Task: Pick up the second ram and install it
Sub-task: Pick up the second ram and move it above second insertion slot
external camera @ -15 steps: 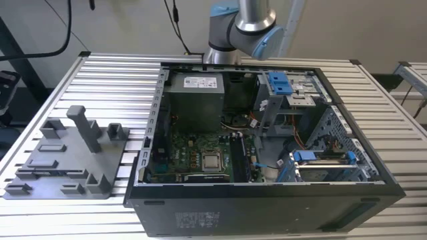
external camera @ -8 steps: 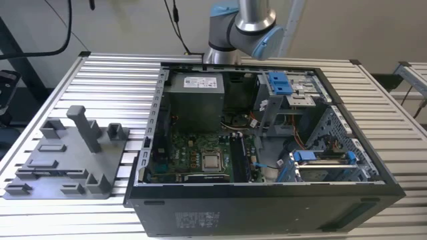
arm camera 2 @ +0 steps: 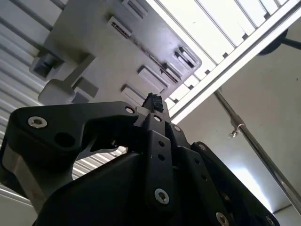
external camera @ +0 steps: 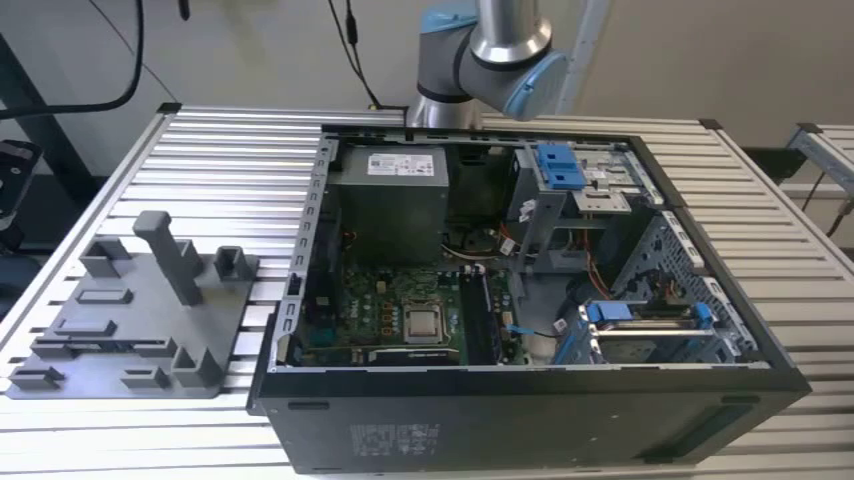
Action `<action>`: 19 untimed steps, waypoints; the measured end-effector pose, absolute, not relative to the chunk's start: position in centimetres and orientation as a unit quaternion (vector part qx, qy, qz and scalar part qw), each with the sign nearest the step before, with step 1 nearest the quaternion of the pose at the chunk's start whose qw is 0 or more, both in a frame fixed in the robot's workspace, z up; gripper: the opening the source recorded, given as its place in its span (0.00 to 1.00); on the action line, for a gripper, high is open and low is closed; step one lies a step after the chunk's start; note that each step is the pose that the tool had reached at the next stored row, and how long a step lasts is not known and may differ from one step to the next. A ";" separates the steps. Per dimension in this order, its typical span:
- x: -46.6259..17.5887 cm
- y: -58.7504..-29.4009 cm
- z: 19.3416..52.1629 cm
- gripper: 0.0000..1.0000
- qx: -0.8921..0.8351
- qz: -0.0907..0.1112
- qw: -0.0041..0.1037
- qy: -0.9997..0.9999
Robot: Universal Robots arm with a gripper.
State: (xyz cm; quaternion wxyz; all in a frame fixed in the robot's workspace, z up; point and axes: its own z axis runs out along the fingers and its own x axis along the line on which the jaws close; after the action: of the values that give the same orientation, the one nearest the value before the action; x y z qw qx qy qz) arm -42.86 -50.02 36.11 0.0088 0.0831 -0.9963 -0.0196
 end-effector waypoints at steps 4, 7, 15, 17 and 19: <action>-42.9 -50.0 36.1 0.11 0.083 -0.020 0.009 -0.996; -42.9 -50.0 36.1 0.11 0.085 -0.020 0.009 -0.996; -42.9 -50.0 36.1 0.11 0.114 -0.018 0.010 -0.993; -42.9 -50.0 36.1 0.11 0.124 -0.017 0.010 -0.992; -42.9 -50.0 36.1 0.11 0.135 -0.017 0.010 -0.991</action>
State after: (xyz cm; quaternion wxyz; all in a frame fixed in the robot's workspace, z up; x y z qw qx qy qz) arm -42.86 -49.96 36.11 0.0100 0.1350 -0.9907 -0.0166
